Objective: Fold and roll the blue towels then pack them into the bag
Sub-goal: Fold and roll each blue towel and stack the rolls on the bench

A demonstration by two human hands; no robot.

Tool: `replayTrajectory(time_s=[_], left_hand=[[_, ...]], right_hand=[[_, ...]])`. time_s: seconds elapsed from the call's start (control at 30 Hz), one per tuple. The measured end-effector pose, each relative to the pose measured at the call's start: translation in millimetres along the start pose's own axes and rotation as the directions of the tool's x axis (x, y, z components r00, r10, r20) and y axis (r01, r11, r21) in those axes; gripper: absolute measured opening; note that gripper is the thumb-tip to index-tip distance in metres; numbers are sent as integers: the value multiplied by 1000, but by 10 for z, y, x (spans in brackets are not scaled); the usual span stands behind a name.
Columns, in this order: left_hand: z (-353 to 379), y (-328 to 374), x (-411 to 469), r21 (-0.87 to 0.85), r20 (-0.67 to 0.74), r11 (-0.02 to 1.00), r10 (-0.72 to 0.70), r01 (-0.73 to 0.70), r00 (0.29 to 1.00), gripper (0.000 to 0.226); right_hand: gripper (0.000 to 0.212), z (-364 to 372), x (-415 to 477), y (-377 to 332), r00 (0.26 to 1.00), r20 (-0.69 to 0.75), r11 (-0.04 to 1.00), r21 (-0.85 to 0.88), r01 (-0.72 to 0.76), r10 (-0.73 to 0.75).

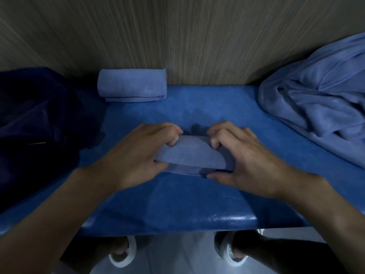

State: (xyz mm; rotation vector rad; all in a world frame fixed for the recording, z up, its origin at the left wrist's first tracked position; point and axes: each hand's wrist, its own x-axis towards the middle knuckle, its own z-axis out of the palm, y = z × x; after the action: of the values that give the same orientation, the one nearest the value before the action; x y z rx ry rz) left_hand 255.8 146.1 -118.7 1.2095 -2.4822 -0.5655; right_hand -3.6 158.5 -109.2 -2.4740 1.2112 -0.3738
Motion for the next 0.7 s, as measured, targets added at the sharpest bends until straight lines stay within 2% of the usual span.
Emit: replayTrajectory(time_s=[0.07,0.17,0.3,0.4,0.5,0.6,0.7], left_hand=[[-7,35,-29,-17,24,1000,13,-12,1000,39],[-7,90,-59,-138,24,990,-25,28,999,36],[-4,72,-61,-154,32,986,-63,67,997,29],[7,31,-45,-146,131,983,-96,115,987,49],[54,-19,-16,-104,157,991,-67,84,985,54],[70,-46,-11,-93,121,991,-87,98,989,59],[36,-77,-4,-96,17,989,-110,111,994,53]], right_hand=[[40,28,-26,-31,1000,-6,998,65,11,-10],[30,79,-23,-51,995,-83,990,129,61,-51],[28,122,-2,-38,996,-93,986,164,32,-16],[47,151,-8,-50,1000,-16,993,120,-11,13],[60,181,-7,-61,999,40,1000,-14,-4,4],[59,191,12,-57,1000,11,998,-58,-9,9],[59,218,89,15,999,-44,1000,-10,-23,22]])
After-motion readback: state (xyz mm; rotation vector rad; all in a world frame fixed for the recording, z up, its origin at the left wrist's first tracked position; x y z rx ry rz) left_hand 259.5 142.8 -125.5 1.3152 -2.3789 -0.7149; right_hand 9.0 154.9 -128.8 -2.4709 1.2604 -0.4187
